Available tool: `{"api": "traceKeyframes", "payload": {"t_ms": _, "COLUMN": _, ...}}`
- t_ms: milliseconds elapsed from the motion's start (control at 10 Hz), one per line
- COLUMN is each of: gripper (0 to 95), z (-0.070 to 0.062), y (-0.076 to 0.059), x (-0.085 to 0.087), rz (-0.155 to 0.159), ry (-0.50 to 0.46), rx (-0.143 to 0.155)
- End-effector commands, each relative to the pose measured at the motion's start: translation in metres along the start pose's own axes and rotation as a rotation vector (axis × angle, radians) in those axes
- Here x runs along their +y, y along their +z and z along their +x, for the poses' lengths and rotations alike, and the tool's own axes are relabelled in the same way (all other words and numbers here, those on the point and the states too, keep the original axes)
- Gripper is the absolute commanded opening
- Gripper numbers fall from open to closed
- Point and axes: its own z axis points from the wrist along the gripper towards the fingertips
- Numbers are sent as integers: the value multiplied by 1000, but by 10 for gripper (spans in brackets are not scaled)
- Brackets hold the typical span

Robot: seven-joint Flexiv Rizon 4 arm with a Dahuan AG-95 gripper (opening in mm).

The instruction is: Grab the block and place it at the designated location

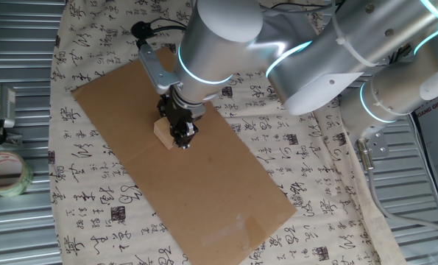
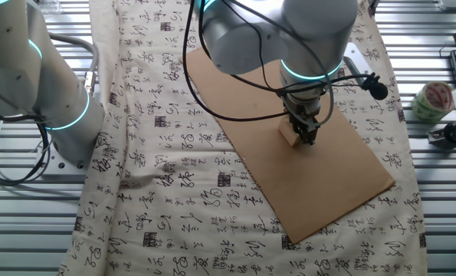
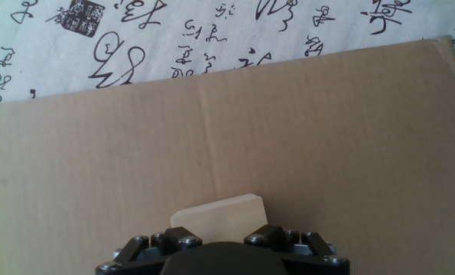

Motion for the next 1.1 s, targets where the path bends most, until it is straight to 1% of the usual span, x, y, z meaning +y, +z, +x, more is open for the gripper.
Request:
{"api": "traceKeyframes", "payload": {"t_ms": 100, "gripper": 0, "z": 0, "y": 0, "x": 0, "rz": 1, "ry": 0, "rx": -1}}
{"api": "traceKeyframes", "payload": {"t_ms": 600, "gripper": 0, "z": 0, "y": 1, "x": 0, "rz": 0, "ry": 0, "rx": -3}}
{"api": "traceKeyframes", "payload": {"t_ms": 900, "gripper": 0, "z": 1, "y": 3, "x": 0, "rz": 7, "ry": -2, "rx": -6}}
{"api": "traceKeyframes", "payload": {"t_ms": 1100, "gripper": 0, "z": 0, "y": 3, "x": 0, "rz": 4, "ry": -1, "rx": -7}}
